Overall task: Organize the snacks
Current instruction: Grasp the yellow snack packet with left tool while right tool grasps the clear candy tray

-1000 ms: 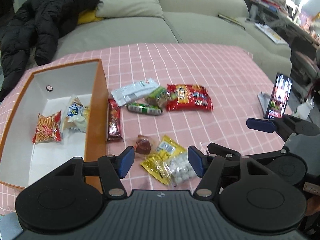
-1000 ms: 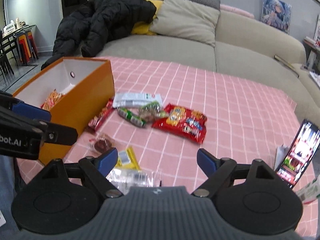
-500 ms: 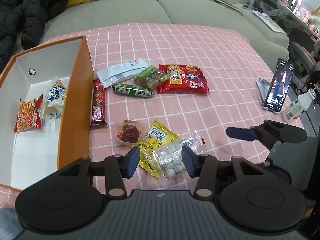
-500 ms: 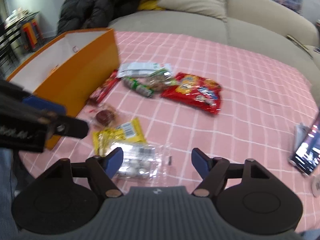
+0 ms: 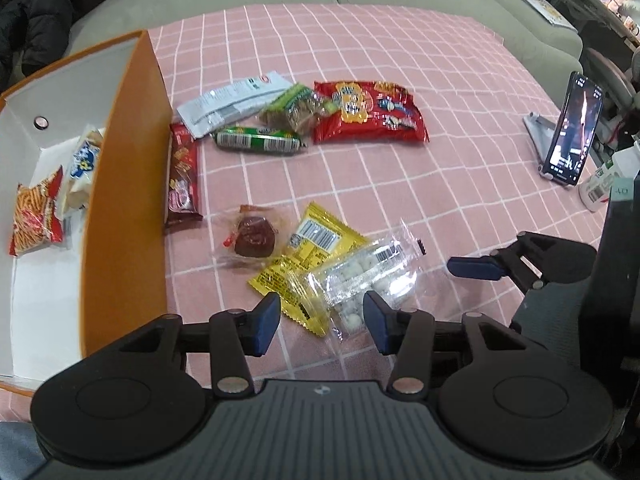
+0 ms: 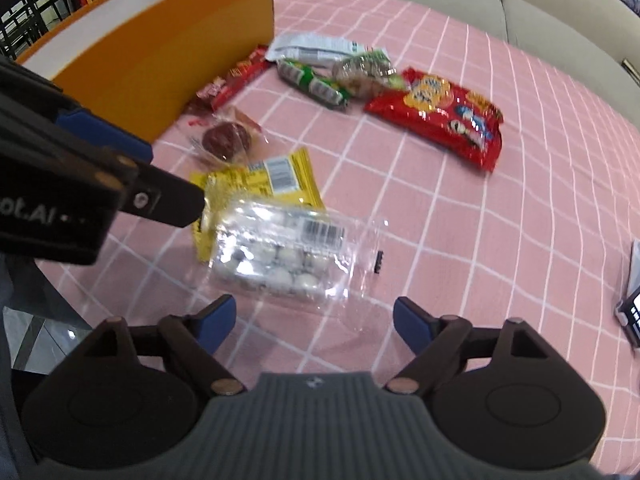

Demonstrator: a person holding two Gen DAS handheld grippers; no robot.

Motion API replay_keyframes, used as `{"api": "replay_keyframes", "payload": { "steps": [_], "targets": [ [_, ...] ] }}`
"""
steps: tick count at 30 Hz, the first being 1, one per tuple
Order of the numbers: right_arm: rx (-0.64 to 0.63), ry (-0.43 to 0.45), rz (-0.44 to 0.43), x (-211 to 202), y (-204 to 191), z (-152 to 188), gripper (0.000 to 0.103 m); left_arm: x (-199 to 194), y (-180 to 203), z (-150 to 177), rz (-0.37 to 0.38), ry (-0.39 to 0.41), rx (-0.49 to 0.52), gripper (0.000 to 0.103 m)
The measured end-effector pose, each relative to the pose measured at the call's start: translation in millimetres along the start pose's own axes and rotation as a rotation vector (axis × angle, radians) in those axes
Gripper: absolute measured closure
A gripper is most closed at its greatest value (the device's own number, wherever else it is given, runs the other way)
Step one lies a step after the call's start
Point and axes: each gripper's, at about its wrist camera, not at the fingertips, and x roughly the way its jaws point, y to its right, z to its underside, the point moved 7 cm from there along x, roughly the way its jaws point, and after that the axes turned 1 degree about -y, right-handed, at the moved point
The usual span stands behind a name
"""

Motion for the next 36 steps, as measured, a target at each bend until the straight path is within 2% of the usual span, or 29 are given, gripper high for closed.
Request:
{"api": "replay_keyframes", "payload": {
  "steps": [5, 10, 12, 14, 17, 19, 21, 25, 27, 33, 36],
  "targets": [
    [-0.005, 0.008, 0.008, 9.1, 6.2, -6.3, 0.055, 12.6, 1.0, 1.8, 0.015, -0.030, -0.001, 0.047],
    [0.031, 0.032, 0.038, 15.6, 24.0, -21.1, 0.067, 25.0, -2.9, 1.4, 0.006, -0.051, -0.014, 0.048],
    [0.044, 0.038, 0.063, 17.5, 33.4, -26.1, 0.077, 28.3, -3.6, -0.1, 0.002, -0.047, -0.016, 0.049],
    [0.069, 0.038, 0.090, 19.1, 45.8, -29.6, 0.077, 31.2, -4.5, -2.7, -0.002, -0.034, -0.020, 0.049],
    [0.134, 0.035, 0.083, 17.5, 60.7, -31.1, 0.077, 37.6, -5.7, -5.6, -0.008, -0.025, -0.031, 0.048],
    [0.195, 0.040, 0.054, 12.9, 64.6, -30.7, 0.074, 42.4, -5.6, -6.7, -0.009, -0.028, -0.032, 0.049],
    [0.255, 0.046, 0.007, 6.6, 63.5, -29.6, 0.065, 45.6, -5.4, -7.4, -0.004, -0.025, -0.039, 0.051],
    [0.338, 0.052, -0.065, -1.1, 51.9, -25.9, 0.065, 46.0, -4.7, -9.6, 0.031, 0.006, -0.052, 0.057],
    [0.363, 0.044, -0.077, 0.2, 46.4, -24.3, 0.068, 45.9, -4.5, -9.3, 0.032, 0.008, -0.040, 0.059],
    [0.484, 0.035, -0.124, 6.9, 47.4, -25.3, 0.068, 45.1, -7.5, -6.7, 0.036, 0.009, -0.045, 0.062],
    [0.526, 0.043, -0.142, 9.7, 50.0, -29.2, 0.064, 47.7, -6.7, -7.3, 0.072, 0.007, -0.066, 0.063]
  ]
}}
